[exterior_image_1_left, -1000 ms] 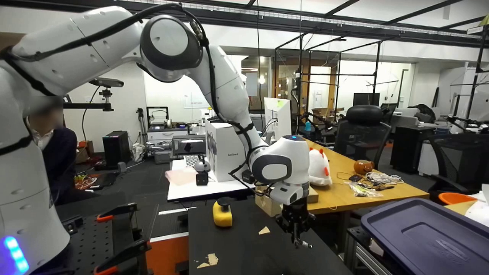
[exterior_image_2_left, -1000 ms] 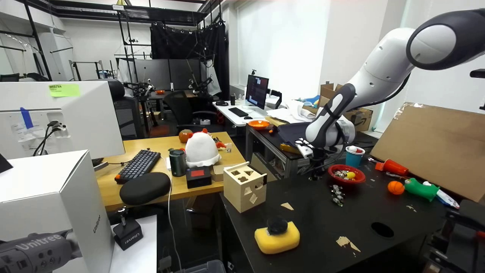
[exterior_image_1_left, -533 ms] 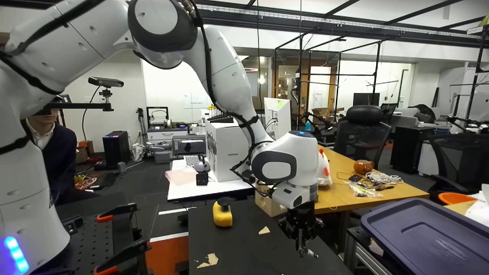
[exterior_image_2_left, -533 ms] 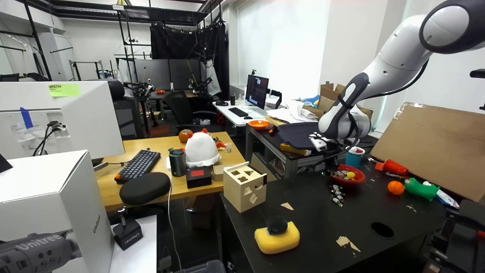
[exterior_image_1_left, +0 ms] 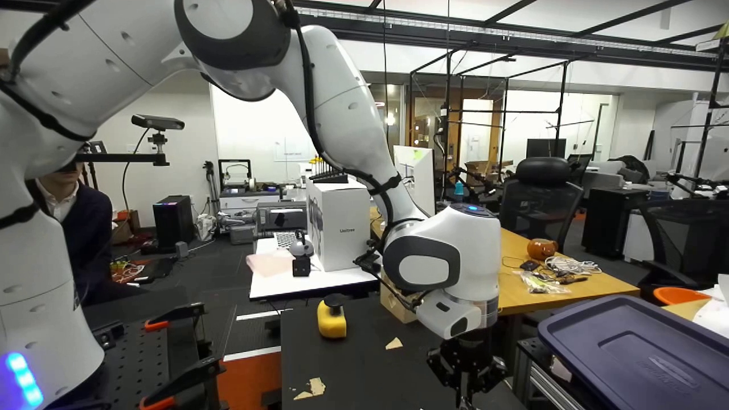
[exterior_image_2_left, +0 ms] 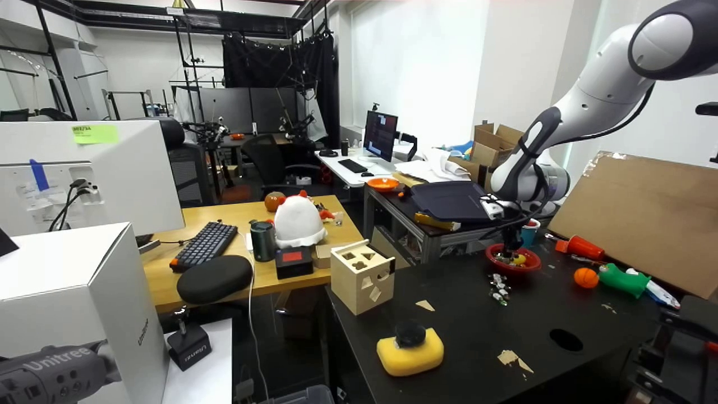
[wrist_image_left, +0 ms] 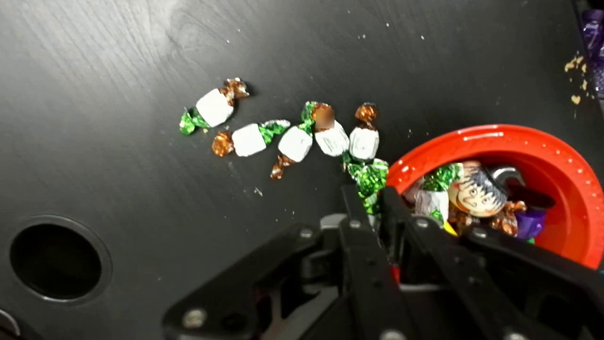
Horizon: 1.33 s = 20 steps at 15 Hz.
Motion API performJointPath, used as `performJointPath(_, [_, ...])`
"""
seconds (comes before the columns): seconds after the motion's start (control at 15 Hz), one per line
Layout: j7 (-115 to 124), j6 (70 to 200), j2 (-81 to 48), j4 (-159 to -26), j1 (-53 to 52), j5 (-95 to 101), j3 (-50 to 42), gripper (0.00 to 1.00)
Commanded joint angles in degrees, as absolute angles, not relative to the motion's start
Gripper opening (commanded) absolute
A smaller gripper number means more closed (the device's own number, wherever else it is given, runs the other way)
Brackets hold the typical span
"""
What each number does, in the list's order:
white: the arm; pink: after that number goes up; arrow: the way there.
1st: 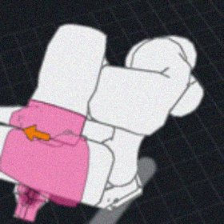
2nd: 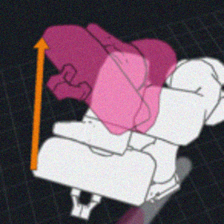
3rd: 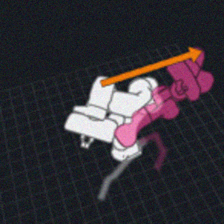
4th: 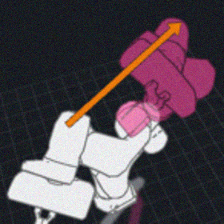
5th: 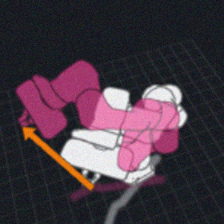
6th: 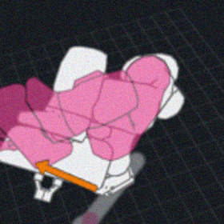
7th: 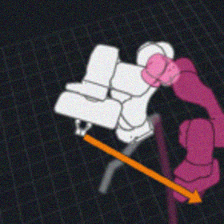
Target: Pick up the sweets from the table and put them in the bowl
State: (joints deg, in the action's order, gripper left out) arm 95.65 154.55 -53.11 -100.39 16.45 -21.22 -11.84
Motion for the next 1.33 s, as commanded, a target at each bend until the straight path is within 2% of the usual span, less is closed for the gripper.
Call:
performJointPath(0.0, [95.7,152.8,-52.1,-100.1,17.9,-23.1,-12.7,0.03])
performJointPath(0.4, [99.7,153.0,-53.2,-97.6,16.4,-22.4,-15.9,0.03])
performJointPath(0.47, [99.2,153.0,-53.2,-97.4,16.7,-22.4,-15.4,0.39])
performJointPath(0.53, [99.0,153.3,-53.0,-97.6,16.7,-22.5,-14.9,0.40])
performJointPath(1.07, [94.7,155.3,-50.2,-102.7,13.0,-22.1,-10.9,0.97])
performJointPath(1.13, [92.6,154.8,-49.9,-102.9,13.4,-22.2,-9.6,1.00])
performJointPath(1.27, [89.5,154.6,-50.0,-103.0,14.8,-23.5,-7.0,1.00])
